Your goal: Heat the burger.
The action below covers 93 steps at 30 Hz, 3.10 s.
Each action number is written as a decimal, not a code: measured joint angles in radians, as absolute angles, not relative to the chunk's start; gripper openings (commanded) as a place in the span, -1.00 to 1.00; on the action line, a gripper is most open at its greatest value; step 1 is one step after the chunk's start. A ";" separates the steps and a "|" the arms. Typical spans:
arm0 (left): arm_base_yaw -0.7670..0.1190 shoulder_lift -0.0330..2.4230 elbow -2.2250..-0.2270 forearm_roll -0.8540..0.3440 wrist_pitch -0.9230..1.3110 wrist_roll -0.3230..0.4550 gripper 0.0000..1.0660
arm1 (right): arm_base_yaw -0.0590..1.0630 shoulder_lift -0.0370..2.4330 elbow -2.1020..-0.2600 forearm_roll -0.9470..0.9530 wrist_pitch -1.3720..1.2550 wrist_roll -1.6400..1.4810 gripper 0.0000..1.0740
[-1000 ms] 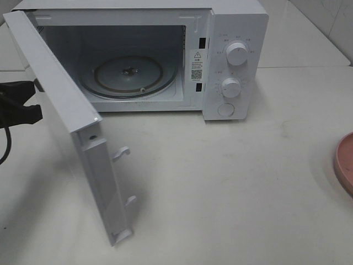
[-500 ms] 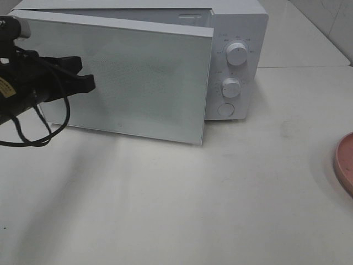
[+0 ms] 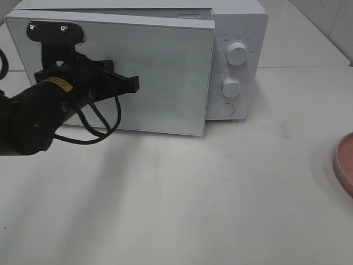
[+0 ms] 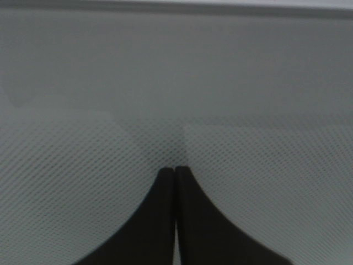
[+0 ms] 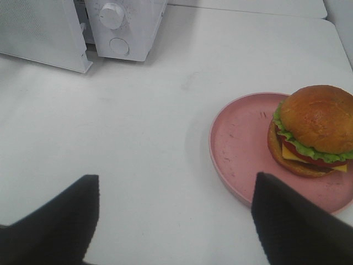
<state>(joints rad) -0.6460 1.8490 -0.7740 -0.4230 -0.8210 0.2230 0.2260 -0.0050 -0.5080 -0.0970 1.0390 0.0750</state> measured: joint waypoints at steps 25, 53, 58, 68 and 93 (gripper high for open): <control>-0.711 1.999 -1.097 -0.468 -0.583 0.319 -1.00 | 0.226 -0.005 -0.508 -0.097 1.039 0.075 0.40; -0.794 1.750 -0.916 -0.419 -0.030 0.335 0.88 | 0.226 -0.005 -0.508 -0.097 1.039 0.075 0.40; -0.794 1.675 -0.916 -0.279 0.162 0.336 0.88 | 0.226 -0.005 -0.508 -0.097 1.039 0.075 0.40; -0.794 1.525 -0.916 -0.148 0.518 0.282 0.88 | 0.226 -0.005 -0.508 -0.097 1.039 0.075 0.40; -0.170 1.306 -0.916 -0.009 1.174 0.000 0.88 | 0.226 -0.005 -0.508 -0.097 1.039 0.075 0.40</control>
<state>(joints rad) -0.1700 1.3060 -0.9160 -0.0090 1.1740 0.0000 0.2260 -0.0050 -0.5080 -0.0970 1.0390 0.0750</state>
